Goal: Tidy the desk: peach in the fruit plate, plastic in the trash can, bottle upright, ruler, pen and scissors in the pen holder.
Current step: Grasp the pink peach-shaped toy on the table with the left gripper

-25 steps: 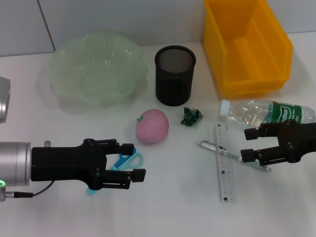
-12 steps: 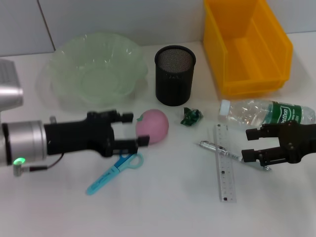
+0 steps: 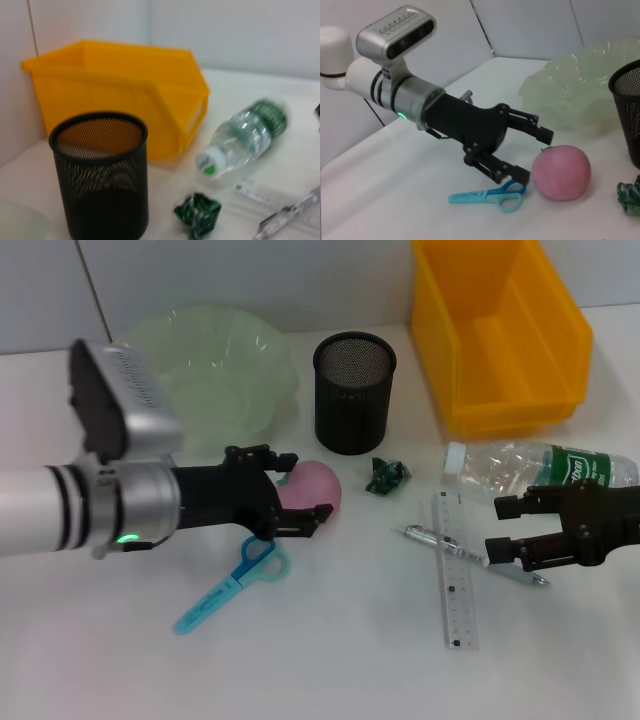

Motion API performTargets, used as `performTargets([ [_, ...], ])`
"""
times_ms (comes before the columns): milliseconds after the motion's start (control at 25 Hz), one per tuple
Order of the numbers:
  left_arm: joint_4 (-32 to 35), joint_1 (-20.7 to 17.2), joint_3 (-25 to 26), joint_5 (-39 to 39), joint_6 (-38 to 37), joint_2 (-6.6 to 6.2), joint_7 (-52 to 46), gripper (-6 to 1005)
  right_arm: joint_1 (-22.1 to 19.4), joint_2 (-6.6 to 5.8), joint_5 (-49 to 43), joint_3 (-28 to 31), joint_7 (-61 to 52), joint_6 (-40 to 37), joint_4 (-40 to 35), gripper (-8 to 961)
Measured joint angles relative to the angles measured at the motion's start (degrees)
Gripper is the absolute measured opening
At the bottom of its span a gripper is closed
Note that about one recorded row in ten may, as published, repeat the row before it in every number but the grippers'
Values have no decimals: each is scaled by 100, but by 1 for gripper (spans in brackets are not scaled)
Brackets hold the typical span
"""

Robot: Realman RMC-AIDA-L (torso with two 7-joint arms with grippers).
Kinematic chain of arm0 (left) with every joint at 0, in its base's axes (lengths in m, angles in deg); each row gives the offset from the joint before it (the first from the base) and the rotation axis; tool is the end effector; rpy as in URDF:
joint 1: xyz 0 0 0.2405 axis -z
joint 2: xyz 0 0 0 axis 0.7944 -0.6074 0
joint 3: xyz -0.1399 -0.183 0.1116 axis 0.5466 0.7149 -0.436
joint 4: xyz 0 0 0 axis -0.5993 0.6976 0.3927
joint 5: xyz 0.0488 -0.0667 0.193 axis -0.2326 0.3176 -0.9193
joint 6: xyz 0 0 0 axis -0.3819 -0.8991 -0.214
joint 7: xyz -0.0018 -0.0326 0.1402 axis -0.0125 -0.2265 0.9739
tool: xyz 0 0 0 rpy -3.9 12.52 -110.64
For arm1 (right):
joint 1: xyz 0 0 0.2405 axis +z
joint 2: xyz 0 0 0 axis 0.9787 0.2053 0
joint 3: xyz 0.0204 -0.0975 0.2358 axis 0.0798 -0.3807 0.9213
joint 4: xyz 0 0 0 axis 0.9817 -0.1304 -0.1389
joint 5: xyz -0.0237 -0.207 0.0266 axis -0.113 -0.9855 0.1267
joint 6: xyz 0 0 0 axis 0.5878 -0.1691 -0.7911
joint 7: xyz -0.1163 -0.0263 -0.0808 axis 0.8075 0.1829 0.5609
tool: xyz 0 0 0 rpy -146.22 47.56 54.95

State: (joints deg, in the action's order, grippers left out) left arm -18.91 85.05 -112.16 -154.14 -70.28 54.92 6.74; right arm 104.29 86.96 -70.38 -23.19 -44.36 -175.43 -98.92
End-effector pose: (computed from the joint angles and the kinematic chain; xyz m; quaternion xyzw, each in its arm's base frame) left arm -0.2069 0.3623 -0.0851 -0.9723 -0.1161 -0.1213 0.1629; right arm 0.3017 0.3056 0.0516 -0.9332 0.2981 0.1856 0.0764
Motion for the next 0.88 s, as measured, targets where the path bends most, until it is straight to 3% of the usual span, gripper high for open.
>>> performTargets([
  [320,-117,257,-791,-46,931,-5,-386,811,24,0,1,0,-12,30,0,819],
  [800,-180,301,-1065,-46,1541,2,-381,810,41,0,1,0,-51,43,-29,819],
  [880,-161,297,-1040,-29,1491,0,-386,750,41,0,1,0,-56,47,-28,819],
])
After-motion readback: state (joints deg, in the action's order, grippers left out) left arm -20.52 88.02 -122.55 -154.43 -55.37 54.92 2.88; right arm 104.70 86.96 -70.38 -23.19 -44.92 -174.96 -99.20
